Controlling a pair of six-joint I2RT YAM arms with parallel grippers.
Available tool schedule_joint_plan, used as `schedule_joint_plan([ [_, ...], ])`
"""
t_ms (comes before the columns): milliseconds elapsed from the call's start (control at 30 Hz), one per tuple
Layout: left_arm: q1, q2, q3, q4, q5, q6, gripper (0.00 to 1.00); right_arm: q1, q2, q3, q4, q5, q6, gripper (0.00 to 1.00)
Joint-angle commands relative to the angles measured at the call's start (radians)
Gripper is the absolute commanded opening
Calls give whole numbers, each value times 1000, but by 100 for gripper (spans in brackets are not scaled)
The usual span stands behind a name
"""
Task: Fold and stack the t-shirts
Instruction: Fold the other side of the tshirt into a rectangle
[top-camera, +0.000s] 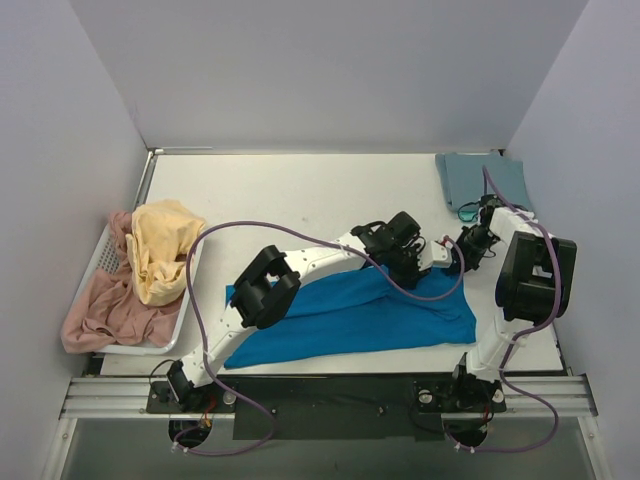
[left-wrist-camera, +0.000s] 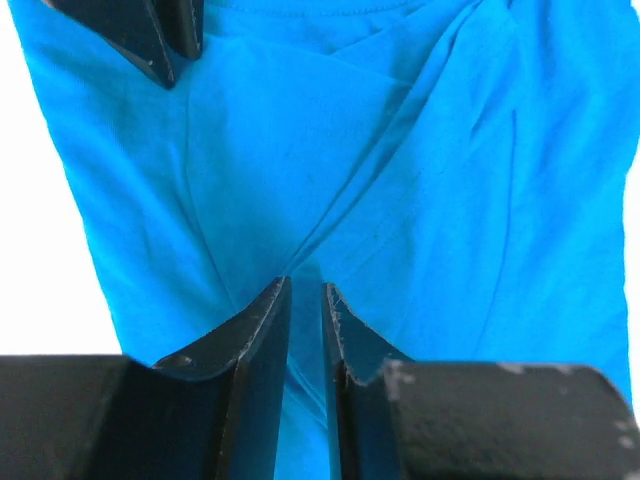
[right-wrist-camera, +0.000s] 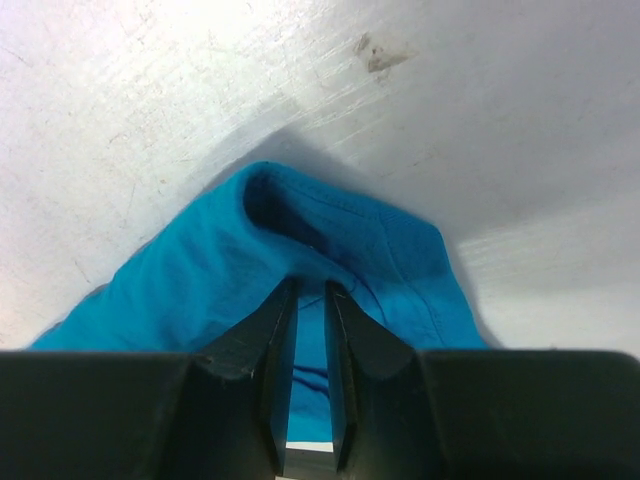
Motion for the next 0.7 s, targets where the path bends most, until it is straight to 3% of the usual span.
schedule_joint_plan([
  [0,-8,2,62,-39,80,11,28,-5,36,-4,-19,5,7,13],
  [67,-9,2,62,-62,99,18,28,-11,37,-7,-15,8,9,13],
  [167,-11,4,60,-69,65,29,42,-17,38,-9,-15,8,7,13],
  [300,-11,8,62,-59,-24,44,52,-17,25,-13,-11,7,4,13],
  [467,-19,22,63,-9,-146,18,54,-17,10,-24,-6,7,4,12],
  [567,-25,22,65,-16,-122,18,49,-16,8,-33,0,5,4,10],
  [667,-25,16,54,-50,-17,14,29,-17,16,-35,3,22,3,9],
])
